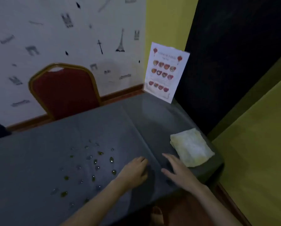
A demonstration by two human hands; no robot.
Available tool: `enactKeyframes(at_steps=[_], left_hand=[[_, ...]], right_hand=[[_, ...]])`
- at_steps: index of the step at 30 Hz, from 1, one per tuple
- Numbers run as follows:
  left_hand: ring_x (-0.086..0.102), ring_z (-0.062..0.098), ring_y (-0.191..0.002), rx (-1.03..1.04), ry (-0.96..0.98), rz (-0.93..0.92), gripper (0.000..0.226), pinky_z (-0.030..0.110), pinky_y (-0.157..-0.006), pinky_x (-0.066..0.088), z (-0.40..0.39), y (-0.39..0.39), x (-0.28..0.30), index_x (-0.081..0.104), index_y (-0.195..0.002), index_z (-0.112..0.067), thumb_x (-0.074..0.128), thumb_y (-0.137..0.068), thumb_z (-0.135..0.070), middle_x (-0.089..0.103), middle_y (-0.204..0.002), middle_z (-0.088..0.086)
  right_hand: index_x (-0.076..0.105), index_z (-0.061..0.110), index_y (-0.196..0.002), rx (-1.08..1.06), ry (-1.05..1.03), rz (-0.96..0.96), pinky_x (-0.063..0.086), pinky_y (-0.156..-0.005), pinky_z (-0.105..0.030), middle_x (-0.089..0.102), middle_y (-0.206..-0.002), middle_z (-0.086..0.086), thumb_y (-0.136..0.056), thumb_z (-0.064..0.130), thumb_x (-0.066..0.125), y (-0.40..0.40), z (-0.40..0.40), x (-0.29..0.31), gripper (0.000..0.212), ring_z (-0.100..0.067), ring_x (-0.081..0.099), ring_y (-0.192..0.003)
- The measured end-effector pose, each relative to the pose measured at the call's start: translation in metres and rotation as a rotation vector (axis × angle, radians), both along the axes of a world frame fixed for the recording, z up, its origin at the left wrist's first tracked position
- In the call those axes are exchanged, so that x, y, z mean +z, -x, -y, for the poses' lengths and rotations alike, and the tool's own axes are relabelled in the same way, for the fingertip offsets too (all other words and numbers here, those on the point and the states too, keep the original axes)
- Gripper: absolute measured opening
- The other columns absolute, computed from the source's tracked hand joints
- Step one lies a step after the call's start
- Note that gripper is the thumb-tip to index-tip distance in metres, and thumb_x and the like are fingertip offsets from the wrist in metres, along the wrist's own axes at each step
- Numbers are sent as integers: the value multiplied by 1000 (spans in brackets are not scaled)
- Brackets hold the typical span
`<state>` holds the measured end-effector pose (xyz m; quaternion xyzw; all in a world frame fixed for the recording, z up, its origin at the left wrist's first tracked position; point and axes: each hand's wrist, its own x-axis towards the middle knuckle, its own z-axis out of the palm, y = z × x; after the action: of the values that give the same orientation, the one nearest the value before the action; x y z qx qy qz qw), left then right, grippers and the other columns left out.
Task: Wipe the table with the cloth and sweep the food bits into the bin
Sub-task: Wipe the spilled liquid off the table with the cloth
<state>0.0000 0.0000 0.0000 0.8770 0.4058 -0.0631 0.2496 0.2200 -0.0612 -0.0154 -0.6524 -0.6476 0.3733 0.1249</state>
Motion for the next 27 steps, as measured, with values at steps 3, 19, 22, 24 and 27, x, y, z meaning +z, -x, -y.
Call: enactKeyframes(at_steps=[3, 19, 22, 24, 27], left_hand=[[49, 28, -117, 54, 34, 16, 39, 36, -100, 40, 0, -30, -21, 48, -128, -9, 45, -94, -28, 49, -130, 10], [45, 21, -121, 316, 101, 176, 35, 28, -104, 36, -9, -61, -41, 51, -128, -11, 47, -94, -19, 50, -131, 6], [49, 20, -114, 421, 147, 275, 31, 18, -95, 33, -8, -54, -34, 55, -124, -10, 50, -93, -12, 53, -123, 7], [52, 19, -112, 496, 167, 358, 30, 14, -91, 33, -7, -46, -29, 57, -121, -9, 51, -92, -8, 55, -120, 7], [51, 12, -116, 593, 180, 454, 30, 12, -94, 34, -2, -26, -19, 57, -123, -10, 51, -94, -8, 56, -123, 4]], right_hand=[[25, 25, -153, 4, -131, 115, 18, -120, -37, 22, -159, 3, -96, 49, 51, -45, -8, -28, 67, -16, 14, -149], [52, 14, -136, -40, -486, 367, 48, -95, -48, 66, -122, -9, -85, 7, 68, -105, -31, -67, 54, -31, 62, -113], [56, 8, -131, -117, -479, 90, 51, -94, -41, 68, -115, -7, -97, 19, 53, -79, -43, -47, 36, -19, 63, -107], [55, 9, -133, -171, -472, -46, 48, -97, -31, 66, -120, -2, -97, 15, 55, -58, -49, -31, 36, -9, 57, -113], [53, 11, -136, -258, -426, -144, 44, -88, -26, 60, -123, 3, -96, 13, 55, -24, -53, -9, 39, -8, 51, -112]])
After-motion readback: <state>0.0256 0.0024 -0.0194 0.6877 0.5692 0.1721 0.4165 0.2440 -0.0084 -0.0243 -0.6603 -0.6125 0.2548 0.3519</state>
